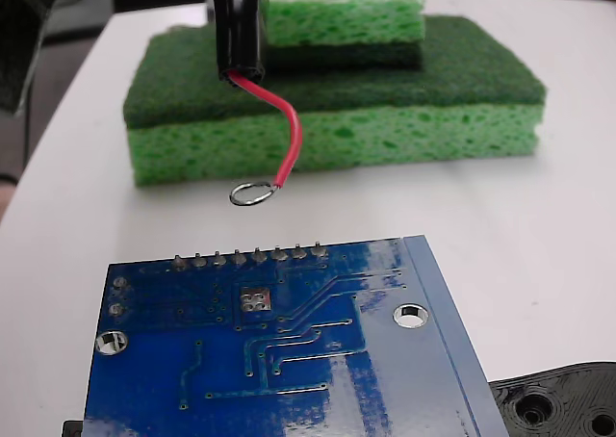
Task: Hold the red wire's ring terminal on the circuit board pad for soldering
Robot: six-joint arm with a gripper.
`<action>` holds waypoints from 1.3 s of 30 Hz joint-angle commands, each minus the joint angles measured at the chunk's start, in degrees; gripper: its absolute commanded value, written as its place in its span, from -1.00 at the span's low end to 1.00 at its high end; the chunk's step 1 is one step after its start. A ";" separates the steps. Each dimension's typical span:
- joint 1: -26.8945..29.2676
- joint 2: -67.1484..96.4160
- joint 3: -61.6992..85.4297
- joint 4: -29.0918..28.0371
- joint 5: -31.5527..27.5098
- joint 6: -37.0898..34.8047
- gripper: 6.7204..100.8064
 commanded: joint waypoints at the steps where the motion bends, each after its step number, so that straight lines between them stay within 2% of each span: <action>1: 0.00 0.26 -1.05 0.09 -0.97 -0.18 0.99; 8: -0.26 -2.37 -3.69 1.32 -1.67 -0.97 0.99; 39: 0.97 -4.22 -1.93 -1.32 -1.85 -1.67 0.99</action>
